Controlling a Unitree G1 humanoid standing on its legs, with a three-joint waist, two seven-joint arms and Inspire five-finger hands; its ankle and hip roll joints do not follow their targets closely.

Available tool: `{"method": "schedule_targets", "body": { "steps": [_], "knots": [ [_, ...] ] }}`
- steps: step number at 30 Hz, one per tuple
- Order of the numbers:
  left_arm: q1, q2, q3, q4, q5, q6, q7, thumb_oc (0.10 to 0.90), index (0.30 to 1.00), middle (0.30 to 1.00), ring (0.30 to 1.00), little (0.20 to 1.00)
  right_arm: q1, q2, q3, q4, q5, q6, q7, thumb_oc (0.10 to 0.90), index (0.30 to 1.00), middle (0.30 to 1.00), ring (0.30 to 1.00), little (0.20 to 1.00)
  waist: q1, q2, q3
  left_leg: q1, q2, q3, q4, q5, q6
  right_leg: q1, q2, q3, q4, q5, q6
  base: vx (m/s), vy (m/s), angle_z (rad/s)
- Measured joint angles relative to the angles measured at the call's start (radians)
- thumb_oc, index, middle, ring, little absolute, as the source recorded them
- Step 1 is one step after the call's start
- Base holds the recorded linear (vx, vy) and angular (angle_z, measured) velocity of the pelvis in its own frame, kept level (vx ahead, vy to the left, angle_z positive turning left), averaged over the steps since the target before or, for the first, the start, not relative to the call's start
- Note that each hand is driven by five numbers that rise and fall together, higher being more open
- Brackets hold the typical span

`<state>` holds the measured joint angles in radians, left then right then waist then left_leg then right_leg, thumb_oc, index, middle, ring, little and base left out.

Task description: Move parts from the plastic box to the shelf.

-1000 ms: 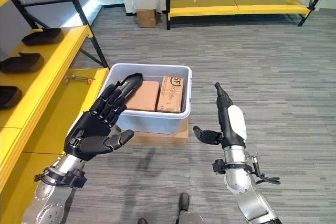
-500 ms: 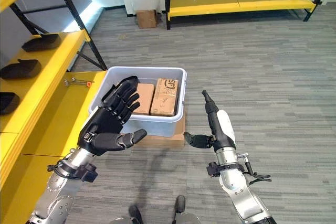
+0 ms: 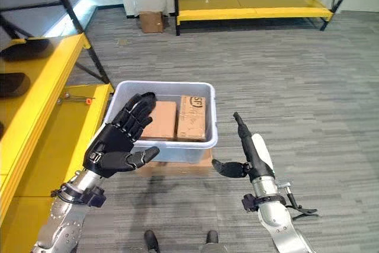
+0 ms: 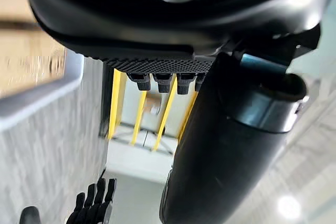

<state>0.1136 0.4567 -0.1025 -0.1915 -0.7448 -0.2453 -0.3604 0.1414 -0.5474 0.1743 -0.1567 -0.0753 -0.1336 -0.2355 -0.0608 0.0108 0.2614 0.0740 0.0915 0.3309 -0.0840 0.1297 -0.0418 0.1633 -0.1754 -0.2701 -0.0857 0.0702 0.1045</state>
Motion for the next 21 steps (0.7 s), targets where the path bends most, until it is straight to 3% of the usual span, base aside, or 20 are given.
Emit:
{"method": "schedule_targets", "body": {
  "steps": [1,2,5,10,16,17,19,21],
  "knots": [
    [0.001,0.001,0.006,-0.001,0.000,0.001,0.000,0.900,1.000,1.000,1.000,1.000,-0.002,0.002,0.002,-0.003,0.000,0.000,0.005,0.900,1.000,1.000,1.000,1.000,0.007,-0.001,0.000,0.000,-0.005,-0.006,0.000,0.000,0.000,0.004,-0.004,-0.006,0.000,0.001,0.002,0.14,0.033,0.36],
    [0.022,0.003,0.033,-0.022,-0.001,0.002,0.000,0.900,1.000,1.000,1.000,1.000,-0.018,0.008,0.010,-0.014,0.000,0.004,0.013,0.900,1.000,1.000,1.000,1.000,0.039,-0.004,0.000,0.001,-0.010,-0.013,0.000,-0.005,0.007,0.011,-0.008,-0.014,0.000,0.001,0.009,0.10,0.041,0.27],
    [0.036,0.017,0.033,-0.026,0.001,0.007,-0.001,0.900,1.000,1.000,1.000,1.000,-0.065,0.012,0.012,-0.014,-0.002,0.013,0.012,0.900,1.000,1.000,1.000,1.000,0.060,-0.012,-0.001,0.001,-0.010,-0.019,-0.001,-0.007,0.009,0.015,-0.007,-0.015,0.000,-0.012,0.027,0.08,0.048,0.08],
    [0.046,0.023,0.024,-0.027,0.005,0.009,-0.002,0.900,1.000,1.000,1.000,1.000,-0.087,0.010,0.014,-0.014,-0.003,0.013,-0.001,0.900,1.000,1.000,1.000,1.000,0.064,-0.017,-0.003,-0.001,-0.007,-0.019,-0.005,-0.016,-0.002,0.013,-0.005,-0.010,0.000,-0.015,0.026,0.13,0.089,-0.02],
    [0.054,0.041,0.039,-0.026,0.005,0.021,-0.002,0.900,1.000,1.000,1.000,1.000,-0.090,0.024,0.018,-0.015,-0.004,0.006,-0.037,0.900,1.000,1.000,1.000,1.000,0.064,-0.047,-0.023,-0.004,-0.027,-0.019,-0.001,-0.029,0.022,-0.016,-0.024,-0.006,0.045,-0.021,0.031,0.14,0.182,-0.04],
    [0.045,0.040,0.039,-0.026,0.005,0.024,-0.004,0.900,1.000,1.000,1.000,1.000,-0.090,0.031,0.021,-0.015,-0.004,0.006,-0.037,0.900,1.000,1.000,1.000,1.000,0.061,-0.043,-0.025,-0.004,-0.030,-0.018,0.000,-0.032,0.037,-0.041,-0.031,-0.006,0.104,-0.024,0.033,0.18,0.344,0.00],
    [-0.008,0.037,0.033,0.001,0.006,0.061,-0.026,0.900,1.000,1.000,1.000,1.000,-0.090,0.034,0.016,-0.014,-0.007,0.009,-0.039,0.900,1.000,1.000,1.000,1.000,0.061,-0.021,-0.024,0.000,-0.042,-0.041,0.000,-0.054,0.066,-0.161,-0.065,0.012,0.346,-0.030,0.041,0.15,0.291,-0.07],
    [-0.030,0.038,0.027,0.006,0.006,0.073,-0.038,0.900,1.000,1.000,1.000,1.000,-0.088,0.040,0.027,-0.013,-0.043,0.009,-0.046,0.900,1.000,1.000,1.000,1.000,0.055,-0.017,-0.024,0.019,-0.059,-0.045,-0.005,-0.060,0.089,-0.267,-0.127,0.016,0.575,-0.006,0.047,0.13,0.075,-0.14]
  ]
}}
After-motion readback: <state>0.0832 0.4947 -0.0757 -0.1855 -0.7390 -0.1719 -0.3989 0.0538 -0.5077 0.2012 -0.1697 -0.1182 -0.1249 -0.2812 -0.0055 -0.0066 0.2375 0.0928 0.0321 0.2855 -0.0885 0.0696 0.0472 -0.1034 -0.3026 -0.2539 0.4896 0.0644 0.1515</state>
